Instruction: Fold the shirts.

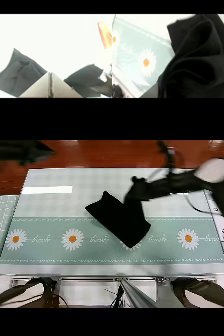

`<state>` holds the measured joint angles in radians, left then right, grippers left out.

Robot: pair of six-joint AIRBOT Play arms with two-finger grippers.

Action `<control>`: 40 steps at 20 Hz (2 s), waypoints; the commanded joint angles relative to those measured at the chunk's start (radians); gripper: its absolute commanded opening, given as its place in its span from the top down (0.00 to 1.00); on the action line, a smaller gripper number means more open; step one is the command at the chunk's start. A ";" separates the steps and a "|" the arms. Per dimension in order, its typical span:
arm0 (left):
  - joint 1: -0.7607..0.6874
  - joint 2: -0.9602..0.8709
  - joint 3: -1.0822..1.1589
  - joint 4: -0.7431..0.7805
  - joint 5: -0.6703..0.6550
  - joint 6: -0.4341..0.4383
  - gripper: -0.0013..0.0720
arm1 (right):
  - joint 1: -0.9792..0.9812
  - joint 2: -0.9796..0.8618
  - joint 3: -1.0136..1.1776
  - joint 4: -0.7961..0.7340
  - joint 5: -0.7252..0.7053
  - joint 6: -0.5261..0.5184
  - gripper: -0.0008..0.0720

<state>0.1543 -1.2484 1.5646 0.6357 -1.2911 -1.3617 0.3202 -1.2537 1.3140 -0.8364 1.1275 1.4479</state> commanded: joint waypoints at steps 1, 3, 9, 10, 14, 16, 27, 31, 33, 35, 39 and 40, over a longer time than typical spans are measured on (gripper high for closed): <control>0.110 0.272 -0.121 0.003 -0.020 0.092 0.95 | 0.119 -0.332 0.228 -0.010 -0.096 -0.003 0.96; 0.101 0.402 -0.239 0.003 -0.014 0.094 0.95 | 0.142 -0.470 0.327 -0.006 -0.098 0.009 0.96; 0.024 0.604 -0.660 0.003 0.123 0.093 0.95 | 0.142 -0.629 0.436 0.045 -0.178 0.035 0.13; 0.015 0.599 -0.708 0.003 0.138 0.093 0.95 | 0.123 -0.624 0.459 0.050 -0.143 0.034 0.13; 0.008 0.577 -0.869 0.003 0.196 0.095 0.95 | -0.062 -0.498 0.537 -0.013 0.307 0.029 0.14; 0.008 0.576 -0.916 0.003 0.195 0.098 0.94 | -0.144 -0.348 0.474 -0.286 0.528 0.028 0.14; 0.007 0.578 -1.043 -0.001 0.182 0.097 0.95 | -0.068 0.484 -1.051 0.185 -0.530 0.289 0.14; 0.007 0.578 -1.043 -0.001 0.182 0.097 0.95 | -0.037 0.251 -0.956 0.300 -0.526 0.121 0.14; 0.007 0.578 -1.043 -0.002 0.180 0.097 0.95 | -0.037 0.137 -0.883 0.337 -0.524 0.066 0.14; 0.007 0.578 -1.043 -0.001 0.180 0.097 0.95 | -0.037 0.026 -0.805 0.370 -0.494 0.025 0.14; 0.007 0.578 -1.043 -0.001 0.180 0.097 0.95 | -0.037 -0.136 -0.631 0.389 -0.399 -0.080 0.84; 0.007 0.578 -1.043 -0.001 0.180 0.097 0.94 | -0.037 -0.158 -0.585 0.394 -0.366 -0.130 0.96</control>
<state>0.1619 -0.6708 0.5224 0.6346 -1.1122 -1.2644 0.2817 -1.3128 0.6155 -0.4782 0.6861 1.4361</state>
